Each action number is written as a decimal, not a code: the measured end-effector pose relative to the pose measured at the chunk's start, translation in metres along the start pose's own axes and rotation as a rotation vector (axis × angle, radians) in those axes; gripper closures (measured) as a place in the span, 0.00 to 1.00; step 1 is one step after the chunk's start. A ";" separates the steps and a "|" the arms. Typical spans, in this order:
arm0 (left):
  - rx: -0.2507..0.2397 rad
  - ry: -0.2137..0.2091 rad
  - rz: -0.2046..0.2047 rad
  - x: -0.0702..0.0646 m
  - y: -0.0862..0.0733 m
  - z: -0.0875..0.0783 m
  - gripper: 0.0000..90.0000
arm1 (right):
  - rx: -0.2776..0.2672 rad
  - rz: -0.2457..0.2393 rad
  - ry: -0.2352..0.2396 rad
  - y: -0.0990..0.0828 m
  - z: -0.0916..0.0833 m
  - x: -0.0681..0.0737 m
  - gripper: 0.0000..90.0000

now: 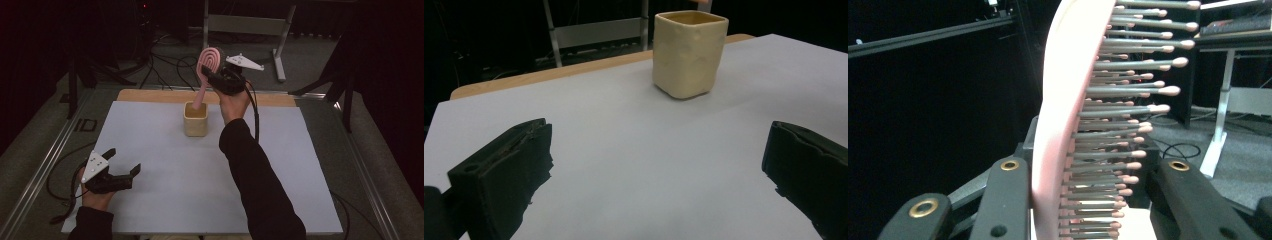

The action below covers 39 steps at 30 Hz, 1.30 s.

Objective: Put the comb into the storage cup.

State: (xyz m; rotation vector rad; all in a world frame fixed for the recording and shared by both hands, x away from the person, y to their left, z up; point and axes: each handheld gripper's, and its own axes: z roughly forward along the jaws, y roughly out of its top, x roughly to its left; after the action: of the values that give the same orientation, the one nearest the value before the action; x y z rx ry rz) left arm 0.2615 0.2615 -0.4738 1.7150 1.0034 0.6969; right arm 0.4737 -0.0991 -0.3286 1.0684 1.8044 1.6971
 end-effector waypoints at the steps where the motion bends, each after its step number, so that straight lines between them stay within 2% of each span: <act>1: 0.000 0.000 0.000 0.000 0.000 0.000 0.00 | 0.007 0.002 0.002 -0.002 0.002 0.001 0.71; 5: -0.001 -0.002 0.000 0.000 0.000 0.000 0.00 | 0.028 -0.015 0.000 -0.011 0.008 0.007 0.71; 10: 0.000 -0.002 0.000 0.000 0.000 0.000 0.00 | 0.059 0.008 0.003 -0.027 0.013 0.012 0.71; 13: 0.001 -0.002 0.002 0.000 0.000 0.001 0.00 | 0.061 0.010 0.005 -0.029 0.013 0.012 0.71; 14: 0.004 -0.004 0.007 -0.001 0.000 0.001 0.00 | 0.080 0.015 0.006 -0.037 0.015 0.013 0.71; 16: 0.004 -0.004 0.006 -0.001 -0.001 0.001 0.00 | 0.090 0.019 0.003 -0.042 0.017 0.014 0.71; 32: 0.008 -0.004 0.008 -0.002 -0.001 0.002 0.00 | 0.162 0.049 0.000 -0.073 0.023 0.011 0.69; 35: 0.011 -0.004 0.011 -0.002 -0.001 0.003 0.00 | 0.205 0.069 0.007 -0.083 0.026 0.008 0.69; 39: 0.012 -0.005 0.009 -0.003 -0.002 0.004 0.00 | 0.229 0.080 0.005 -0.087 0.027 0.004 0.68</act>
State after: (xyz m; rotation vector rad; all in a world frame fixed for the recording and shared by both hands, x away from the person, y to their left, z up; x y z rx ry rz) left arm 0.2627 0.2579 -0.4765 1.7313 0.9990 0.6930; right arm 0.4714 -0.0740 -0.4168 1.2455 2.0209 1.5653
